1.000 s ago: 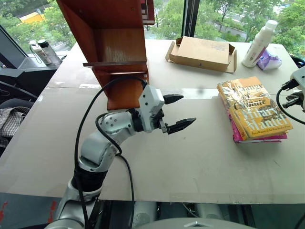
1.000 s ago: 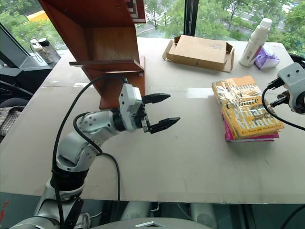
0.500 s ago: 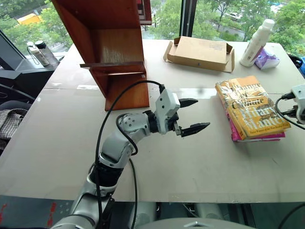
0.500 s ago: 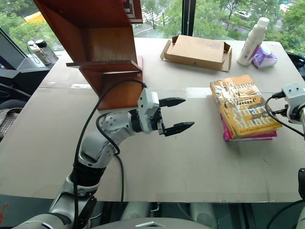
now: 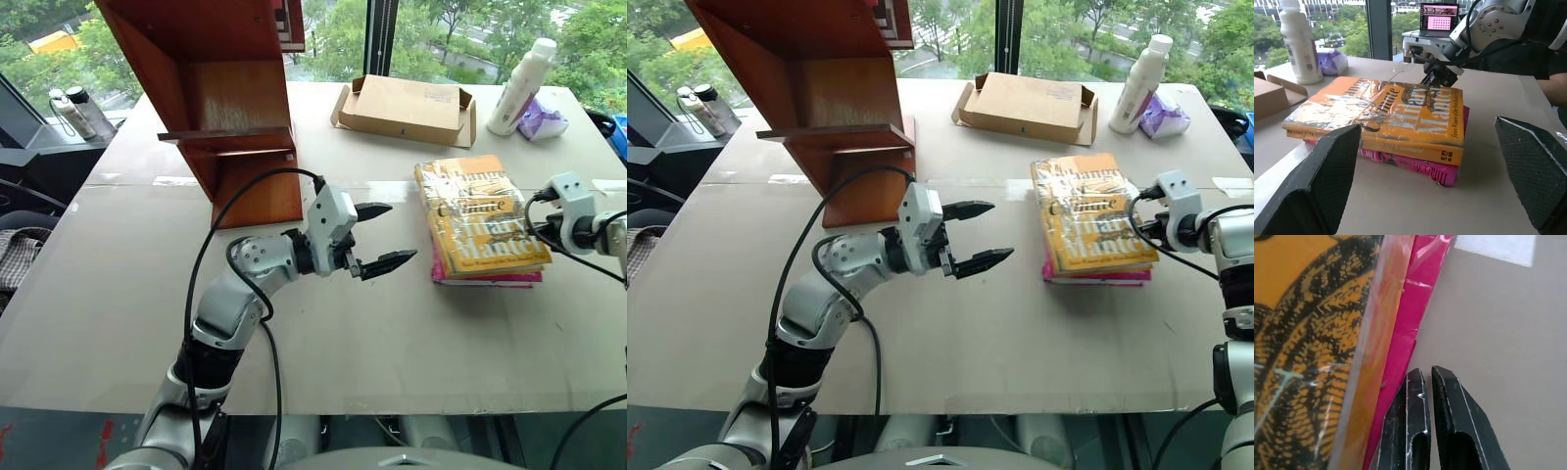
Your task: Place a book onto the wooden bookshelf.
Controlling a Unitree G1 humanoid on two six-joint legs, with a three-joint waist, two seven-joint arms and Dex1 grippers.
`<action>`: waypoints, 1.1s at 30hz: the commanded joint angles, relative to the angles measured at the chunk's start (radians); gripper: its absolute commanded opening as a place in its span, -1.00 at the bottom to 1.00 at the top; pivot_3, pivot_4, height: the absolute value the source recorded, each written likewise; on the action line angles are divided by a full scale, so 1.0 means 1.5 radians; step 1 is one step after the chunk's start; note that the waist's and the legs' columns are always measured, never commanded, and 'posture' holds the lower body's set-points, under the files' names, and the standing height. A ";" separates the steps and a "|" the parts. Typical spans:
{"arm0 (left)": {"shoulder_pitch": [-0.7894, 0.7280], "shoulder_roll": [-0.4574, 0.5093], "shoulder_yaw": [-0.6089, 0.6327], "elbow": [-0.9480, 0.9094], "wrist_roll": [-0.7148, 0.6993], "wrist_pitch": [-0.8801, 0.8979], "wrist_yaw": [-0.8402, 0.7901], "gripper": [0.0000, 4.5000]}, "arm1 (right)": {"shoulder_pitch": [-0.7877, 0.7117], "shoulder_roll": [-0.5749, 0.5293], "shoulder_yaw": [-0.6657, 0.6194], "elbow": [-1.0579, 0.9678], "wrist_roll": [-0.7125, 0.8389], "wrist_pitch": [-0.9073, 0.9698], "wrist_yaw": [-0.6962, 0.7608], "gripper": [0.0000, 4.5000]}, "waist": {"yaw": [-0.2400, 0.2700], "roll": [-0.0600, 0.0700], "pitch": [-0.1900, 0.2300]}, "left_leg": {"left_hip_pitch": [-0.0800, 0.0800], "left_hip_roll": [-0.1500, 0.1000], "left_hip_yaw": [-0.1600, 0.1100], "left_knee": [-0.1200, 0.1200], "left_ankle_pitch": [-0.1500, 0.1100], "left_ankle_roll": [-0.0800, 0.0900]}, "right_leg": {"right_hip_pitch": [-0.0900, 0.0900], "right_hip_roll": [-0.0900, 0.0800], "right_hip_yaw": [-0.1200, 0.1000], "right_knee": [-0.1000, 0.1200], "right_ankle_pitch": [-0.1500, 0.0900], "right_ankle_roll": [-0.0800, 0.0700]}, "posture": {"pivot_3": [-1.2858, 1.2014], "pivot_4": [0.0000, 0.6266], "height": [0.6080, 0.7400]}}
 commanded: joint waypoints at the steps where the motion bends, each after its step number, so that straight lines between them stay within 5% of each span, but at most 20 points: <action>1: 0.007 0.009 0.011 -0.025 -0.004 -0.008 -0.004 1.00 | 0.023 0.008 -0.013 -0.079 0.020 -0.009 0.017 -0.95 | -0.001 0.000 0.000 | 0.000 0.000 0.000 0.000 0.000 0.000 | 0.000 0.000 0.000 0.000 0.000 0.000 | 0.03 -0.52 0.90; 5: 0.016 0.033 0.035 -0.021 -0.015 -0.010 -0.019 1.00 | 0.067 0.022 -0.019 -0.140 0.022 -0.021 0.002 -0.95 | -0.001 0.000 0.000 | 0.001 0.000 0.000 0.000 0.000 0.000 | 0.000 0.000 0.000 0.001 0.000 0.000 | 0.03 -0.52 0.90; 16: 0.064 0.169 0.140 -0.041 -0.079 0.015 -0.100 1.00 | 0.145 -0.079 -0.123 -0.299 0.028 0.023 -0.048 -0.95 | -0.002 0.000 0.000 | 0.000 0.000 0.000 0.001 0.000 0.000 | -0.001 -0.001 0.000 0.001 0.000 0.000 | 0.03 -0.52 0.90; 33: 0.130 0.232 0.261 -0.116 -0.243 0.076 -0.136 1.00 | -0.003 0.025 0.042 -0.208 -0.022 -0.038 -0.025 -0.95 | 0.000 0.000 0.000 | -0.001 0.000 0.000 0.001 0.000 0.000 | -0.002 -0.001 0.000 0.002 0.000 0.000 | 0.03 -0.52 0.90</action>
